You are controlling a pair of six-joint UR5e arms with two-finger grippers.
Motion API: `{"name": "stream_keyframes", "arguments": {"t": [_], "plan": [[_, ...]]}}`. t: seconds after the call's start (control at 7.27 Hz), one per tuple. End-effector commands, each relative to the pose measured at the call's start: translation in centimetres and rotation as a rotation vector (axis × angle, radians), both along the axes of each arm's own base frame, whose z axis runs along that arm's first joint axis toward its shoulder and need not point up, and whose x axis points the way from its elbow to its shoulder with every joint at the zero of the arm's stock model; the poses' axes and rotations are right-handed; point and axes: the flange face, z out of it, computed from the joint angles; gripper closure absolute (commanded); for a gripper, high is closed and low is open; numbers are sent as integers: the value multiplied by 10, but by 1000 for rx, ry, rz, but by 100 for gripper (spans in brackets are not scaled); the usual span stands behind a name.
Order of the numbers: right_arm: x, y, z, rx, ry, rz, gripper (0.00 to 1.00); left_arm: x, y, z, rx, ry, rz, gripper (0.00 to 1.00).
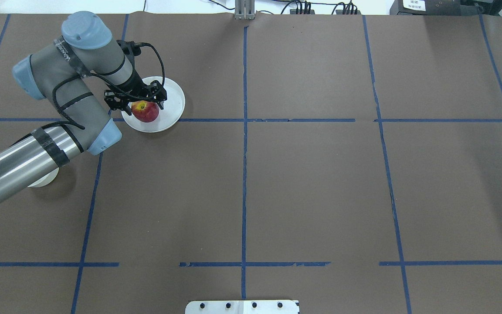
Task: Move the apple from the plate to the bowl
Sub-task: 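Lower the left gripper and close it around the red-yellow apple, then lift the apple and carry it with the left gripper toward the white bowl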
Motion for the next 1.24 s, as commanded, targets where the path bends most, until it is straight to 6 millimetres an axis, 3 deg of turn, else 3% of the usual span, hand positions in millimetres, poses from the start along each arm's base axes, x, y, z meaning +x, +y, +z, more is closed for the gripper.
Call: {"name": "stream_keyframes", "arguments": {"t": [0.0, 0.14, 0.28, 0.55, 0.69, 0.83, 0.96, 1.1], "plan": [[0, 0, 0, 0, 0, 0, 0, 7, 1, 2, 17, -13, -10, 51], [1, 0, 0, 0, 0, 1, 0, 4, 1, -1, 18, -12, -11, 86], [0, 0, 0, 0, 0, 0, 0, -17, -5, -13, 37, -1, -32, 100], [0, 0, 0, -1, 0, 0, 0, -76, 17, -35, 60, -25, -31, 100], [0, 0, 0, 0, 0, 0, 0, -112, 38, -50, 108, -44, 1, 100], [0, 0, 0, 0, 0, 0, 0, -145, 74, -45, 132, -44, 5, 100], [0, 0, 0, 0, 0, 0, 0, -182, 127, -5, 126, -54, 9, 100], [0, 0, 0, -1, 0, 0, 0, -202, 149, 30, 158, -54, -14, 100]]}}
